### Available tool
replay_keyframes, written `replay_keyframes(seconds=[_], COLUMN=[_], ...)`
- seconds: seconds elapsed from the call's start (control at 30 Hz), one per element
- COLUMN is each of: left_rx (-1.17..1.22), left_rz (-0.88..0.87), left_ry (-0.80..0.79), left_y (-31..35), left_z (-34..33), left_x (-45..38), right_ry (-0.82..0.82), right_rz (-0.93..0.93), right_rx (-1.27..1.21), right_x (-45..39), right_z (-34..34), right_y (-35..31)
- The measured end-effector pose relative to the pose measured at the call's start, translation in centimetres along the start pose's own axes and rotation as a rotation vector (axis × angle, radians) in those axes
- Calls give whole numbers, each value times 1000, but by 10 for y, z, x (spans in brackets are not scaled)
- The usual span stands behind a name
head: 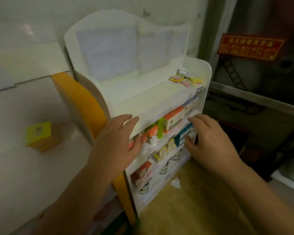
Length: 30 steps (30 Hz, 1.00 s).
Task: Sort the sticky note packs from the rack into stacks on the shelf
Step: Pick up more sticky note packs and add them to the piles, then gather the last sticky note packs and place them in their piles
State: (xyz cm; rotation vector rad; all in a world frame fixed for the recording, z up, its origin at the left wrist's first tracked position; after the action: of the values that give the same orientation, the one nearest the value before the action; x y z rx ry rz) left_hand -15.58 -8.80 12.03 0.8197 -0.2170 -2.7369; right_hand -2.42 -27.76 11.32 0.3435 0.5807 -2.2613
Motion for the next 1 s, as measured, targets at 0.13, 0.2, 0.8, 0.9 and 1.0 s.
replay_keyframes(seconds=[0.13,0.2,0.8,0.9,1.0], left_rx=[-6,-13,96,69,82], left_rz=[-18,-28,-210,-185,-147], left_ry=[-117,-143,-169,-159,-156], left_y=[44,59,107,93,77], left_z=[-45,-62,-242,-265,-285], left_x=[-17,-28,-234,-277,-309], right_ry=[-81,-98,-165,-144,-156], right_rz=[-91,-135,-256,-262,-263], right_rx=[49,62,154,143,154], right_x=[10,13,-85,-125,-159], right_z=[3,5,-34,-48,-63], right_y=[56,78,224,239,254])
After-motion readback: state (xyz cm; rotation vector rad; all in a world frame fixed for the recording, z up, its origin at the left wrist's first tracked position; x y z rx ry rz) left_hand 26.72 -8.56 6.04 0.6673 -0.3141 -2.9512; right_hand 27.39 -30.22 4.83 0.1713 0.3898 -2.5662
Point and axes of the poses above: each hand's wrist, its own x-axis away from the middle knuckle, its own z-axis out of the back of the hand, y = z × x, the point moved 8 cm from there along -x, towards the middle knuckle, and after that the axes turned 1 degree about -x, right-handed, at the moved point
